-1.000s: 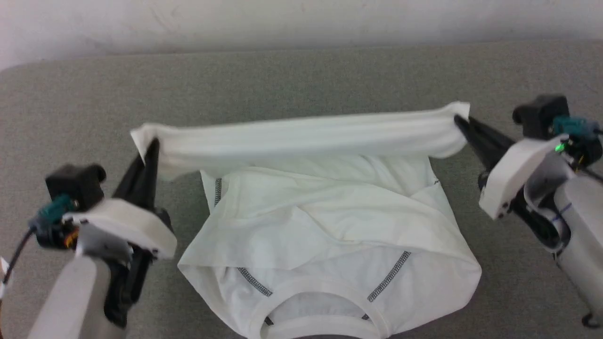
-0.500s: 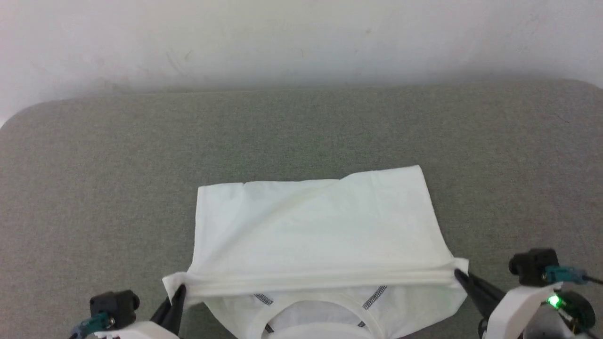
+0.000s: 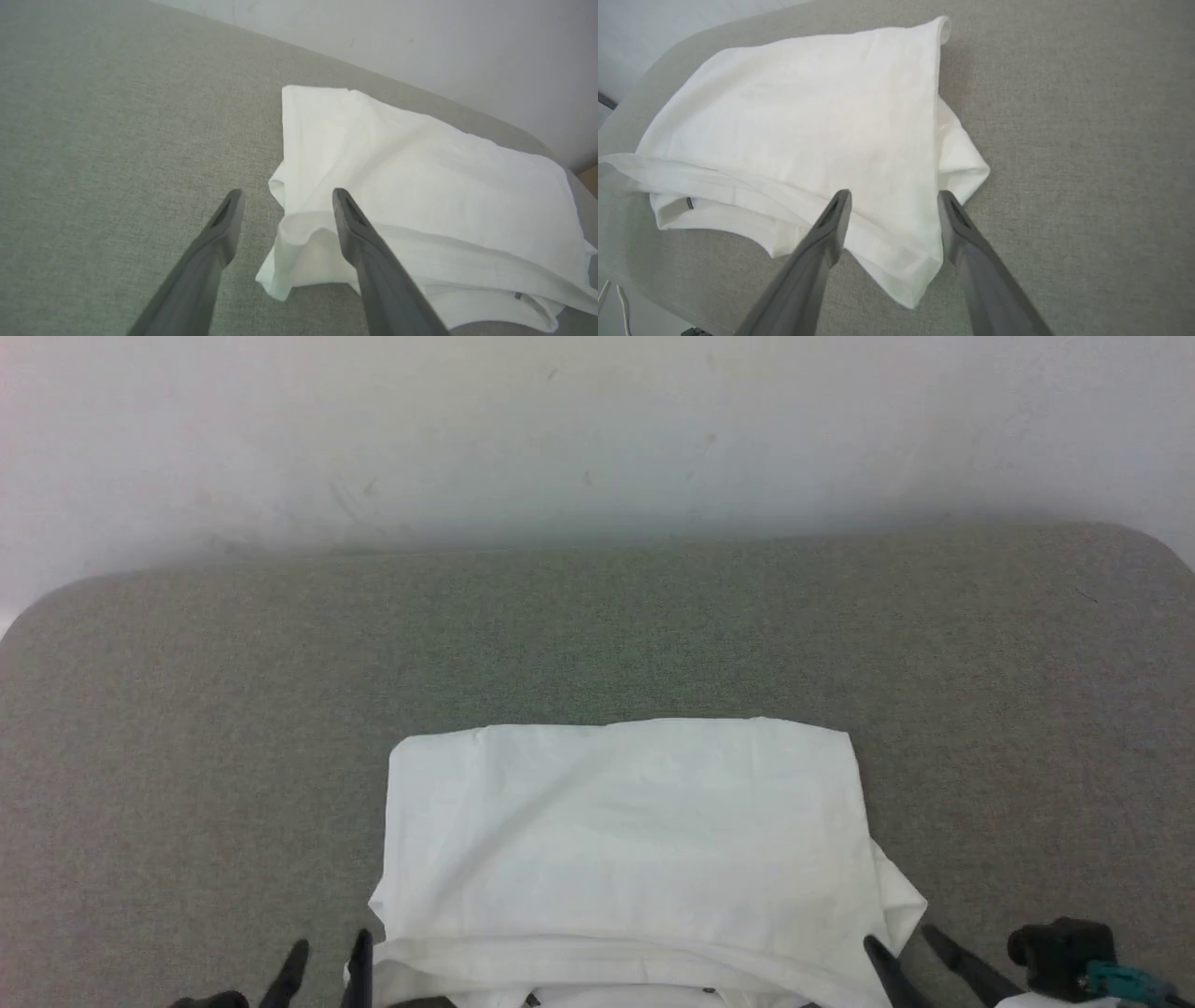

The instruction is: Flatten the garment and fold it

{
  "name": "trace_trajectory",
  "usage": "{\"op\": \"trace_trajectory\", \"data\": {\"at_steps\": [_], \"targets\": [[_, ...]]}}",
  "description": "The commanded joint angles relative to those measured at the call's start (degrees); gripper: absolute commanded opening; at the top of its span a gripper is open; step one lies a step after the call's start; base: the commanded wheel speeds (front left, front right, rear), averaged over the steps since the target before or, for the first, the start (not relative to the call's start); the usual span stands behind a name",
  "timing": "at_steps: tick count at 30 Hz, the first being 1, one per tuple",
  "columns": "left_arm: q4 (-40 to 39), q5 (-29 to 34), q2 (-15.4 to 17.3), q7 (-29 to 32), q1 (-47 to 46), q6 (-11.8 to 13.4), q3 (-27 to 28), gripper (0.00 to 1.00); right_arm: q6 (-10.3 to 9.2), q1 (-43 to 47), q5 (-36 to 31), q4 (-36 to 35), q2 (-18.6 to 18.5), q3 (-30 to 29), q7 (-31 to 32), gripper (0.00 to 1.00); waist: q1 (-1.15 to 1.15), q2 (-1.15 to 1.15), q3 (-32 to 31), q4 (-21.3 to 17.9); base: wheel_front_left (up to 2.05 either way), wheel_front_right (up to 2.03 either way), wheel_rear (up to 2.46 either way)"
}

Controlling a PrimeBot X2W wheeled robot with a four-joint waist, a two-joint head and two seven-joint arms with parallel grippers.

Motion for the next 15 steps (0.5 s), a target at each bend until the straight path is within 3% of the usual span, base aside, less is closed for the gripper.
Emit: {"op": "trace_trajectory", "data": {"at_steps": [1, 6, 15], "targets": [[-0.63, 1.31, 0.11, -3.14, -0.68, -0.89, 0.69, 1.00, -0.05, -0.10, -0.34, -1.87, 0.91, -1.00, -1.64, 1.00, 0.01, -0.01, -0.19, 0.35, 0.00, 0.00, 0.00], [-1.75, 6.03, -0.15, -7.85, -3.57, -2.26, 2.14, 1.00, -0.05, -2.50, 0.33, -3.60, 2.17, -4.22, -2.11, 1.00, 0.01, -0.01, -0.17, 0.95, 0.00, 0.00, 0.00], [-3.75, 14.84, -3.33, -8.37, -8.23, -2.47, 6.06, 1.00, -0.05, -11.22, 4.20, 5.71, -2.97, -5.96, 5.37, 1.00, 0.01, -0.01, 0.99, 3.73, 0.00, 0.00, 0.00]]}}
